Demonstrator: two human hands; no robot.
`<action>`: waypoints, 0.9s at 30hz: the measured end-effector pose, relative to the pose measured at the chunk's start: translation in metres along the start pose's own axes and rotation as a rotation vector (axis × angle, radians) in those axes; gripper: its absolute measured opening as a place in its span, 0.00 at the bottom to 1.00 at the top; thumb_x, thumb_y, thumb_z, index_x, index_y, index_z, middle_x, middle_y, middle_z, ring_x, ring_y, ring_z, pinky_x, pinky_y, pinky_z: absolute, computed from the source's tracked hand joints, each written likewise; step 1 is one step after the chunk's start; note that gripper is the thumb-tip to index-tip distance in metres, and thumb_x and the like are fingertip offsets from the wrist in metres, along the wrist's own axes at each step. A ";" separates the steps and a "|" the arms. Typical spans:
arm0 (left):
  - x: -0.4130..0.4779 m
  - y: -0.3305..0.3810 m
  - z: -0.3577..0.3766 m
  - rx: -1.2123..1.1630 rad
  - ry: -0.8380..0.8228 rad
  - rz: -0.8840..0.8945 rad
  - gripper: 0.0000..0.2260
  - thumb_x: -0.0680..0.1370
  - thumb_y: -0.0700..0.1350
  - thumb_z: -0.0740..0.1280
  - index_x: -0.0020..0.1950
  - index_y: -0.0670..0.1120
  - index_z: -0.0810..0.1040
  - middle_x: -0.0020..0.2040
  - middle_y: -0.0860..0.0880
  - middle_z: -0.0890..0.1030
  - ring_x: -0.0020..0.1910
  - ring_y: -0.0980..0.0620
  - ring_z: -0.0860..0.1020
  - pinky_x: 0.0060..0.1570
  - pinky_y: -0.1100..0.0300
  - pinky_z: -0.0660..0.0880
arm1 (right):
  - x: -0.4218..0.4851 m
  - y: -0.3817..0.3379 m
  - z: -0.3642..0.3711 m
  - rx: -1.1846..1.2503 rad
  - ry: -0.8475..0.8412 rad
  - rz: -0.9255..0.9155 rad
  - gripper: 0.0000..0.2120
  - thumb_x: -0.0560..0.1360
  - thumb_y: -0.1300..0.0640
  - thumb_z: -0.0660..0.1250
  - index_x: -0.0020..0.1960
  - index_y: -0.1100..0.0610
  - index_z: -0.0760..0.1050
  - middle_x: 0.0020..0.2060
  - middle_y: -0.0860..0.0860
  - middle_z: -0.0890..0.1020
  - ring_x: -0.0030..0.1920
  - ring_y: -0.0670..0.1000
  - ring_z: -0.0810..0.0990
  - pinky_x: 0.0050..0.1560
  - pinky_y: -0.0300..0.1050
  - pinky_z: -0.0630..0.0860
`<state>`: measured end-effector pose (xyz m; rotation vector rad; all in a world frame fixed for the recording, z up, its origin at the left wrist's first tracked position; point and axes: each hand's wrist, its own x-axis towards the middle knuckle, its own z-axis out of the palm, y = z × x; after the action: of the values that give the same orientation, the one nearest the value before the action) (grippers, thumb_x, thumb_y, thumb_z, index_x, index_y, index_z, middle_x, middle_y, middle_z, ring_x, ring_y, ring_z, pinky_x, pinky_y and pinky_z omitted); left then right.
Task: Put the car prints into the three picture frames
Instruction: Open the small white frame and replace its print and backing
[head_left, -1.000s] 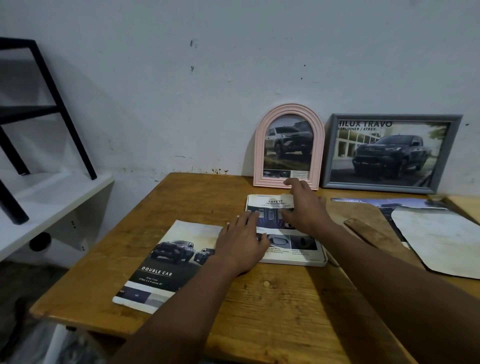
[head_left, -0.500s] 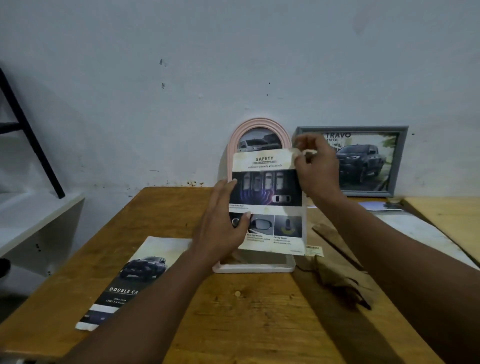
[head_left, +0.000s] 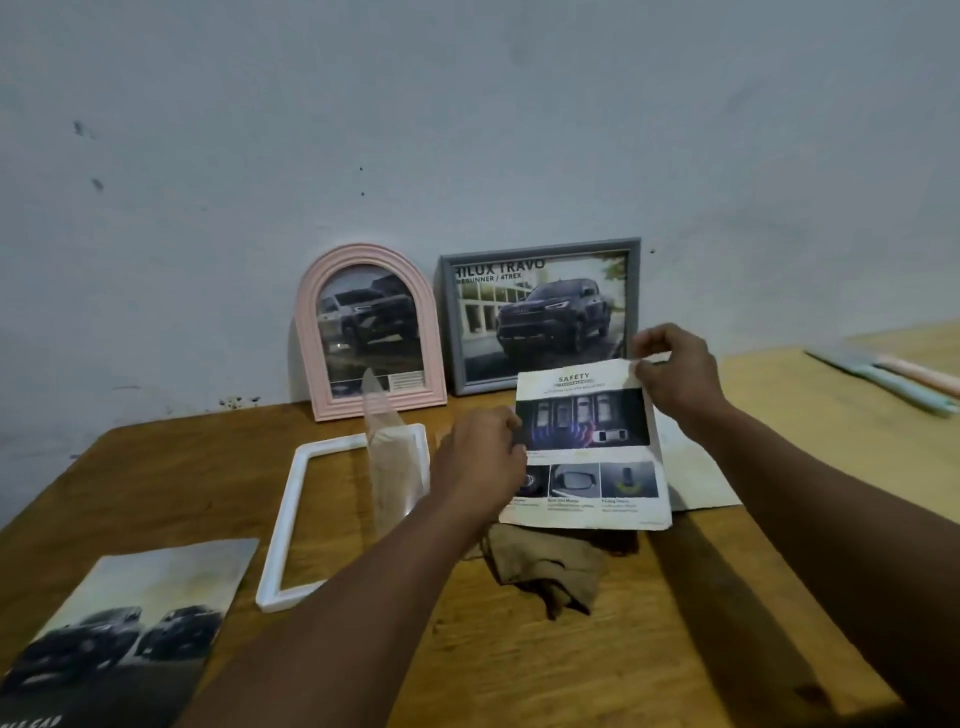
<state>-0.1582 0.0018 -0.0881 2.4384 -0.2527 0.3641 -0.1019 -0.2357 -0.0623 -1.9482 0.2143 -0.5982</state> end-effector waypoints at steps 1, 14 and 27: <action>0.000 -0.004 -0.001 0.078 -0.028 -0.015 0.10 0.78 0.48 0.70 0.60 0.54 0.80 0.57 0.52 0.82 0.55 0.49 0.80 0.52 0.51 0.79 | 0.000 0.006 0.003 -0.018 -0.003 0.008 0.07 0.77 0.67 0.67 0.53 0.57 0.77 0.51 0.51 0.80 0.54 0.55 0.77 0.35 0.38 0.73; -0.002 0.015 0.020 0.137 -0.306 0.117 0.17 0.79 0.56 0.67 0.65 0.53 0.79 0.58 0.52 0.81 0.56 0.51 0.79 0.52 0.49 0.79 | 0.036 0.029 -0.024 -0.294 -0.020 -0.046 0.09 0.78 0.67 0.66 0.54 0.56 0.79 0.54 0.56 0.82 0.53 0.55 0.78 0.52 0.48 0.77; -0.002 0.040 0.060 0.177 -0.418 0.281 0.14 0.81 0.56 0.63 0.61 0.54 0.82 0.59 0.49 0.79 0.62 0.45 0.74 0.57 0.46 0.69 | -0.002 0.059 -0.003 -0.808 -0.655 -0.150 0.19 0.78 0.43 0.65 0.64 0.51 0.75 0.58 0.53 0.80 0.52 0.52 0.77 0.50 0.46 0.72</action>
<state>-0.1594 -0.0665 -0.1104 2.6394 -0.7780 -0.0128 -0.0982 -0.2642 -0.1142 -2.8431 -0.1354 0.1017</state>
